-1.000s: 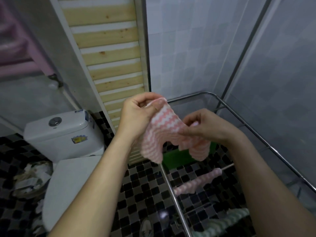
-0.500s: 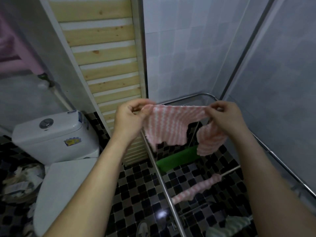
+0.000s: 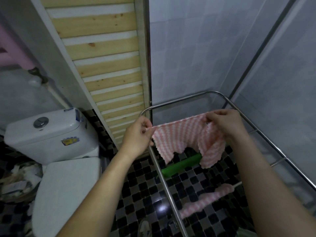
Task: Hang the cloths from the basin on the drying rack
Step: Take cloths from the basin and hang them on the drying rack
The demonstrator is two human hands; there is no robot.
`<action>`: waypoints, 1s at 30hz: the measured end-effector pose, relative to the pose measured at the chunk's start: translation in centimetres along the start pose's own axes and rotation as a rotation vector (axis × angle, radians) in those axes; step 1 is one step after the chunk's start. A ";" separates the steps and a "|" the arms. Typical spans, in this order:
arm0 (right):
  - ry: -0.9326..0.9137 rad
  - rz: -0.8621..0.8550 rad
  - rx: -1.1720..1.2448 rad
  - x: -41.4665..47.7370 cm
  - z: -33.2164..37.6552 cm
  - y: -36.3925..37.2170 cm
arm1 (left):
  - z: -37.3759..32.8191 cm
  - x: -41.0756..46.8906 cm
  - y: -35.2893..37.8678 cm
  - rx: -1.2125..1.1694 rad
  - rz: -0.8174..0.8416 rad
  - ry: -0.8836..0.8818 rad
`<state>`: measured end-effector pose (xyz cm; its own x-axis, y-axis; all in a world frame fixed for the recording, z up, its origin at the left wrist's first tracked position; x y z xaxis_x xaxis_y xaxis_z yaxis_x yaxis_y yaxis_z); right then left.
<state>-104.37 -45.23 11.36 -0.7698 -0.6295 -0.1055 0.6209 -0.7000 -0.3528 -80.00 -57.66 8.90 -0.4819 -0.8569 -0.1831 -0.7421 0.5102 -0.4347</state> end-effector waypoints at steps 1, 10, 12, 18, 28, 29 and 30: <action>-0.004 0.000 -0.004 0.5 -0.1 0.4 | 0.3 0.3 0.1 -0.007 -0.008 -0.008; -0.068 0.064 -0.018 5.3 -2.4 6.0 | 3.0 5.1 0.1 -0.005 -0.264 -0.086; -0.044 0.132 -0.026 6.3 -3.7 7.3 | 3.3 6.2 0.3 0.023 -0.278 -0.085; 0.020 -0.105 -0.256 6.6 -5.9 4.4 | 4.0 6.3 0.5 0.157 -0.210 -0.027; 0.301 0.132 -0.121 4.4 -8.1 5.9 | 4.2 3.6 2.7 0.474 -0.058 0.132; 0.263 0.104 -0.148 4.6 -8.0 5.9 | 4.1 3.7 2.6 0.496 -0.066 0.135; 0.232 0.080 -0.177 4.8 -8.1 6.0 | 4.1 3.7 2.6 0.509 -0.077 0.140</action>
<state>-105.55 -49.69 1.17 -0.7453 -0.5723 -0.3421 0.6612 -0.5686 -0.4893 -81.82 -59.79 3.51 -0.5185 -0.8546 -0.0291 -0.4749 0.3161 -0.8213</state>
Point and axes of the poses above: each hand's wrist, its own x-axis towards the middle knuckle, its own y-axis out of the palm, z = x × y, the point moved 5 cm from there along x, towards the middle knuckle, and after that the axes turned 5 degrees about -y, right-handed, at the moved point
